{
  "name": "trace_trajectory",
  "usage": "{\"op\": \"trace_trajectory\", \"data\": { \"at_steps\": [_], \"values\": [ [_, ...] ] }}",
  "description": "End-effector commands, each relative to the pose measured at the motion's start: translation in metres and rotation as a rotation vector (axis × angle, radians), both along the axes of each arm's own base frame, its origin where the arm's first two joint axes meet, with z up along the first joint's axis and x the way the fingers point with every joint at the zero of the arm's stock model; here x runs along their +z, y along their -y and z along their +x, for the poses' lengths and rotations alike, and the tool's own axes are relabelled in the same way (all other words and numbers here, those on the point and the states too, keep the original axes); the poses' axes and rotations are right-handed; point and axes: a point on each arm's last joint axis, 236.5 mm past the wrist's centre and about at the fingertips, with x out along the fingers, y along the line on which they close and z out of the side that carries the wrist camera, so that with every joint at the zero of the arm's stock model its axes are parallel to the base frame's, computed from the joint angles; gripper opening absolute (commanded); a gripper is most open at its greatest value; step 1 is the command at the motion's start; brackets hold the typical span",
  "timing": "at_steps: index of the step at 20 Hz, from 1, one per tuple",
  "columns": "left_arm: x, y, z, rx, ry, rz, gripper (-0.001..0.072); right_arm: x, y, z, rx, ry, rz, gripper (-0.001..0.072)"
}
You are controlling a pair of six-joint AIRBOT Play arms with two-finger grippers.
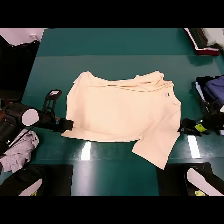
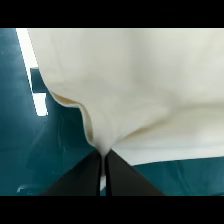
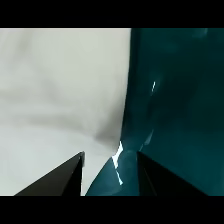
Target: Fold the shirts.
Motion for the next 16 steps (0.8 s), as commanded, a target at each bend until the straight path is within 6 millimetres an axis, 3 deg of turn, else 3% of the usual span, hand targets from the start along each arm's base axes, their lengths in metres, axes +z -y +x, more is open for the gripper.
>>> {"op": "trace_trajectory", "data": {
  "at_steps": [1,8,11,14,16],
  "values": [
    [0.001,0.001,0.000,0.000,-0.002,-0.003,0.0029,-0.009,-0.009,0.003,-0.039,0.030,0.028,0.0381],
    [0.001,0.005,-0.002,0.002,-0.009,-0.020,0.0029,-0.012,-0.011,0.011,-0.059,0.053,0.039,0.0380],
    [0.001,0.006,-0.004,0.003,-0.017,-0.025,0.0028,-0.024,-0.015,0.001,-0.054,-0.023,0.068,0.0367],
    [0.001,0.005,-0.006,-0.017,-0.022,-0.019,0.0028,-0.023,-0.015,0.002,-0.044,-0.015,0.066,0.0108],
    [0.002,0.005,-0.005,-0.018,-0.018,-0.020,0.0028,-0.011,-0.013,0.007,-0.043,0.041,0.047,0.0027]
  ]
}}
